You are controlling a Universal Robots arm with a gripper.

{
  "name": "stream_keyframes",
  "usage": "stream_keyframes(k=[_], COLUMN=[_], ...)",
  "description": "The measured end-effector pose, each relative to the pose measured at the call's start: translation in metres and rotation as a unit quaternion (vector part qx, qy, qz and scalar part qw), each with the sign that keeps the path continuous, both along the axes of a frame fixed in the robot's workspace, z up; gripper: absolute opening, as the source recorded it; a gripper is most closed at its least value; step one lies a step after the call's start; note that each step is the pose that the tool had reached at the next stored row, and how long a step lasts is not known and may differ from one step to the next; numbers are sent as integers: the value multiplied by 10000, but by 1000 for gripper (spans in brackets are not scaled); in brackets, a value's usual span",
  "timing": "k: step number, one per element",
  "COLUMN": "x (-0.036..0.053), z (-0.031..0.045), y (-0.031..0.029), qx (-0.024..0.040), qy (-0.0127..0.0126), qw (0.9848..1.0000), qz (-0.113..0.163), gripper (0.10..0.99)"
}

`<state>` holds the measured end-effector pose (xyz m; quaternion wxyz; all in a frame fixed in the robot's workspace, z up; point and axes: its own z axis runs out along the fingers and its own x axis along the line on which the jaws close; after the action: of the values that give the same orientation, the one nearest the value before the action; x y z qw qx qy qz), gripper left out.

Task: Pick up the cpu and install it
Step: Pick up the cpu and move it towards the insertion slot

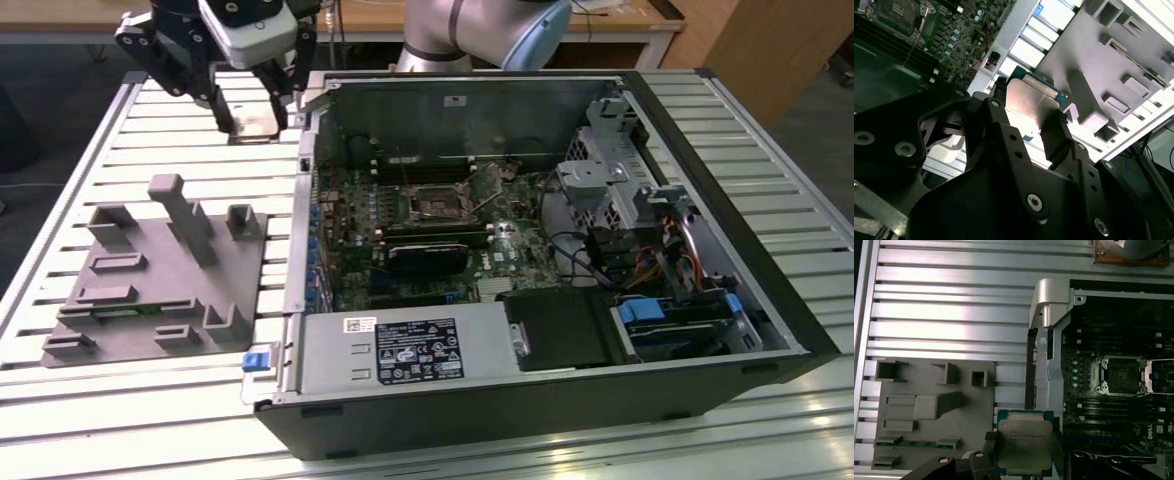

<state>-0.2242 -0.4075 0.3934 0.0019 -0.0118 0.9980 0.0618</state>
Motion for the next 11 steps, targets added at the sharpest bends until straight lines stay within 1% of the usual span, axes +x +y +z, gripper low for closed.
stream_keyframes(k=[3,5,7,9,11], x=[57,92,120,146,169], z=[-5,-8,-13,-17,-24], y=[8,17,28,41,50], qx=[-14,-50,-109,-197,-251], qy=[0,0,0,0,0], qw=[10000,10000,9999,9998,9997], qz=[0,0,-1,0,0], gripper=[525,525,525,525,525])
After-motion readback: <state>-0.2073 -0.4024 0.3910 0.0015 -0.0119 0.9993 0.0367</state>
